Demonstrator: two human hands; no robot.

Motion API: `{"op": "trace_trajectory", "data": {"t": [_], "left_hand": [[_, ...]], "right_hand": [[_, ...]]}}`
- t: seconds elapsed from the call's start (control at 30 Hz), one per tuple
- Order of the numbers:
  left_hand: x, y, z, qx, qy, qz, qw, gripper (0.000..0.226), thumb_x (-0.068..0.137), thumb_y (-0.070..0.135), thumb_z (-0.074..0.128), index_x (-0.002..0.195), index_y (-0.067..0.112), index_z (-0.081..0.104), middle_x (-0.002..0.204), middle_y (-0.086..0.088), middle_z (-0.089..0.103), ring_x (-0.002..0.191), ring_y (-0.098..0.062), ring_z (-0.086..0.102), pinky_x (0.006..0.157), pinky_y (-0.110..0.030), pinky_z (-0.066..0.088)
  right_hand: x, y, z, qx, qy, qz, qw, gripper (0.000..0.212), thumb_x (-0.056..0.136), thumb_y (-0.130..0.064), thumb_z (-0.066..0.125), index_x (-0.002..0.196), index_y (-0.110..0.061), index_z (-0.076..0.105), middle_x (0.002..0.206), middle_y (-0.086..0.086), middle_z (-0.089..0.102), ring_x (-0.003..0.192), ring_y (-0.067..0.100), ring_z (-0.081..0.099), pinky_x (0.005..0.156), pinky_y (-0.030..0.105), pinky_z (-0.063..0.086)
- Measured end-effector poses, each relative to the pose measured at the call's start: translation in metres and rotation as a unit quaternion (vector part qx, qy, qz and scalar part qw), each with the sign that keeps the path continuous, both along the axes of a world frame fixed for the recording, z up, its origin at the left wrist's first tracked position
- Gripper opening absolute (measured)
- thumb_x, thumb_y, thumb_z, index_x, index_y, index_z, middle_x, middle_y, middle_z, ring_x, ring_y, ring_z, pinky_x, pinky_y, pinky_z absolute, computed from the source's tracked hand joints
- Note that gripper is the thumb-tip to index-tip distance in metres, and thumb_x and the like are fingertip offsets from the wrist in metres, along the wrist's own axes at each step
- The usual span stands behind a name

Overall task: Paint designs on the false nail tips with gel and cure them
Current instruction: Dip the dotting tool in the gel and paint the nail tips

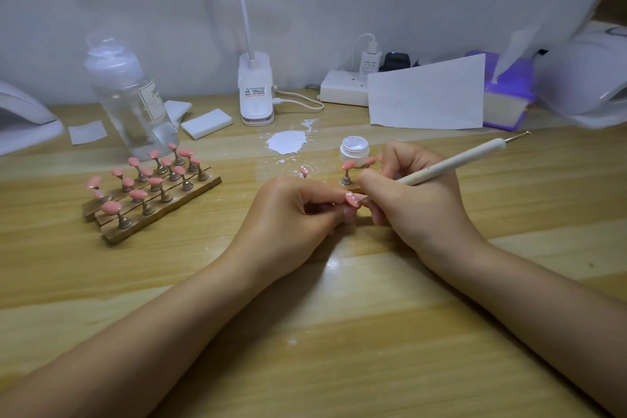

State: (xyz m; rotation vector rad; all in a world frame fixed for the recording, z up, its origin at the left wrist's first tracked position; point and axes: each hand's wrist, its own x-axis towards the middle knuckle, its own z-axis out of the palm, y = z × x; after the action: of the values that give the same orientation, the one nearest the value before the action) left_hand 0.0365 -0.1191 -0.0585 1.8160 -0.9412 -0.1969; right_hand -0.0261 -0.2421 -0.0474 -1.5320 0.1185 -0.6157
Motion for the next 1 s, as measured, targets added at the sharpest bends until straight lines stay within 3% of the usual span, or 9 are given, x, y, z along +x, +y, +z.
{"op": "trace_trajectory", "data": {"t": [0.47, 0.73, 1.0], "left_hand": [[-0.0008, -0.0006, 0.0009, -0.004, 0.009, 0.0, 1.0, 0.019, 0.079, 0.0, 0.066, 0.082, 0.017, 0.075, 0.071, 0.003, 0.071, 0.064, 0.001, 0.056, 0.065, -0.022, 0.05], [-0.0005, -0.0002, 0.0008, -0.006, 0.013, -0.002, 1.0, 0.025, 0.079, -0.001, 0.066, 0.079, 0.023, 0.073, 0.07, 0.004, 0.07, 0.063, 0.002, 0.057, 0.064, -0.019, 0.05], [-0.0006, -0.0003, 0.0011, -0.004, 0.005, -0.005, 1.0, 0.02, 0.079, -0.001, 0.065, 0.083, 0.016, 0.075, 0.07, 0.006, 0.07, 0.062, 0.004, 0.055, 0.064, -0.021, 0.049]], "right_hand": [[0.0014, -0.0012, -0.001, -0.014, -0.003, -0.016, 1.0, 0.044, 0.076, 0.012, 0.056, 0.049, -0.012, 0.031, 0.033, -0.004, 0.039, 0.027, 0.006, 0.038, 0.035, 0.012, 0.031], [0.0016, -0.0014, -0.0014, -0.02, 0.0, -0.026, 0.999, 0.045, 0.074, 0.013, 0.055, 0.047, -0.014, 0.031, 0.032, 0.003, 0.037, 0.028, 0.008, 0.037, 0.038, 0.013, 0.034], [0.0011, -0.0017, -0.0012, -0.015, 0.003, -0.02, 1.0, 0.042, 0.075, 0.011, 0.054, 0.049, -0.012, 0.031, 0.032, -0.002, 0.038, 0.029, 0.01, 0.038, 0.037, 0.012, 0.033]]}}
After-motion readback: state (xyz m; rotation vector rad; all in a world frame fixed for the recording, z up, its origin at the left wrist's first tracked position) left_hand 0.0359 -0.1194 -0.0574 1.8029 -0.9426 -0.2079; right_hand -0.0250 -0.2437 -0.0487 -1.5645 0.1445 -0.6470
